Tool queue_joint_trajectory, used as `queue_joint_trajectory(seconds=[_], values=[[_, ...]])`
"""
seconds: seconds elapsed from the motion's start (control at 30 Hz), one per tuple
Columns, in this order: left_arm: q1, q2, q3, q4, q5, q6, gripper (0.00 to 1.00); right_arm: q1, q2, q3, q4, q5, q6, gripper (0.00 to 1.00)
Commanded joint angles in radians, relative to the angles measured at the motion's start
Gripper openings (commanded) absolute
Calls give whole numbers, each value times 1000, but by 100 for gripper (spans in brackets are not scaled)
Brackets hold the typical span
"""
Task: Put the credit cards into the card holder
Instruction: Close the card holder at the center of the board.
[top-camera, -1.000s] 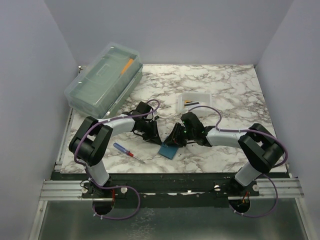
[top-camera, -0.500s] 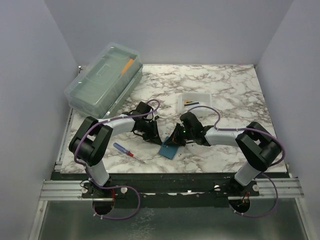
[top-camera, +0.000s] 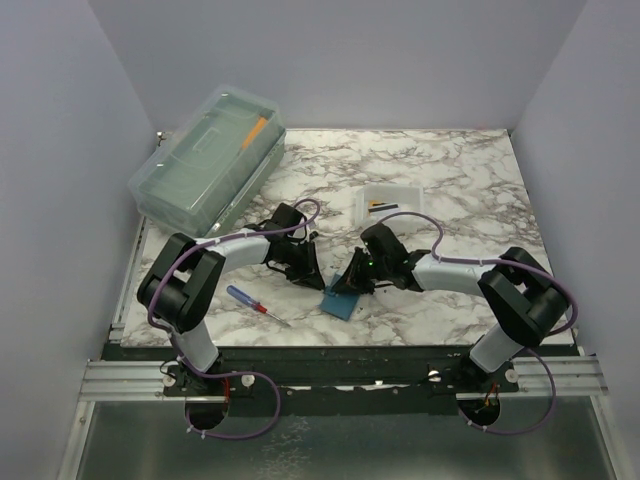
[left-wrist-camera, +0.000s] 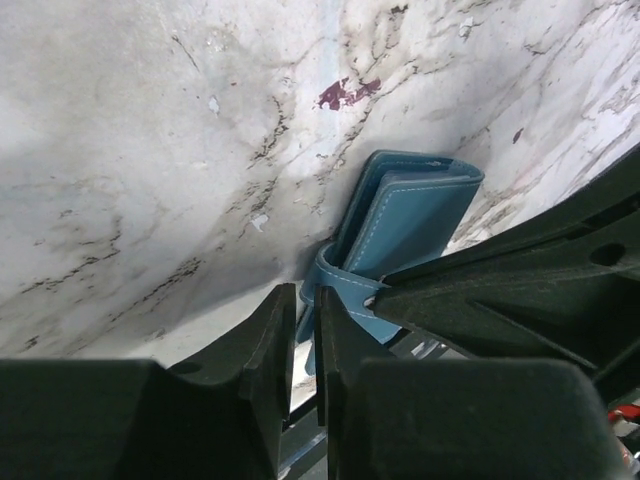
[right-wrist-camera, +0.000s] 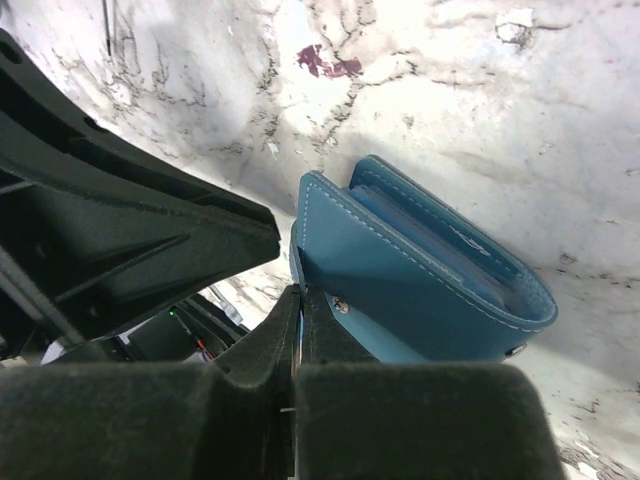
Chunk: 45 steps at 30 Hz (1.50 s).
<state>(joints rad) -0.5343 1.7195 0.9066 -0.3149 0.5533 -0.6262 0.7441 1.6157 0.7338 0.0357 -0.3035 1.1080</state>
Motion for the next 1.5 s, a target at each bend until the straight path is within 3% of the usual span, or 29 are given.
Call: queue_joint_trajectory(seconds=[0.0, 0.1, 0.17, 0.3, 0.47, 0.67, 1.0, 1.2, 1.33, 1.47], values=[[-3, -67, -11, 17, 40, 14, 25, 0, -23, 28, -79, 24, -5, 0], [-3, -114, -35, 19, 45, -3, 43, -1, -22, 32, -73, 21, -7, 0], [-4, -137, -51, 21, 59, -11, 45, 0, -22, 33, -75, 25, -9, 0], [-28, -123, -62, 20, 82, -6, 38, 0, -28, 33, -74, 25, -15, 1], [-80, -82, -64, 17, 40, -24, 37, 0, -45, 12, -45, 10, -16, 14], [-84, -55, -73, 17, 3, -16, 37, 2, -41, -2, -12, -6, -11, 16], [-85, -48, -81, 16, -12, -15, 26, 6, -2, 7, 10, -21, -16, 18], [-85, -39, -77, 15, -5, -13, 24, 6, 18, 11, 33, -43, -13, 14], [-85, -36, -75, 16, -9, -12, 22, 6, 14, 10, 24, -37, -12, 1], [-85, -9, -67, 2, -15, -17, 21, 6, -5, 22, -59, 2, -16, 0]])
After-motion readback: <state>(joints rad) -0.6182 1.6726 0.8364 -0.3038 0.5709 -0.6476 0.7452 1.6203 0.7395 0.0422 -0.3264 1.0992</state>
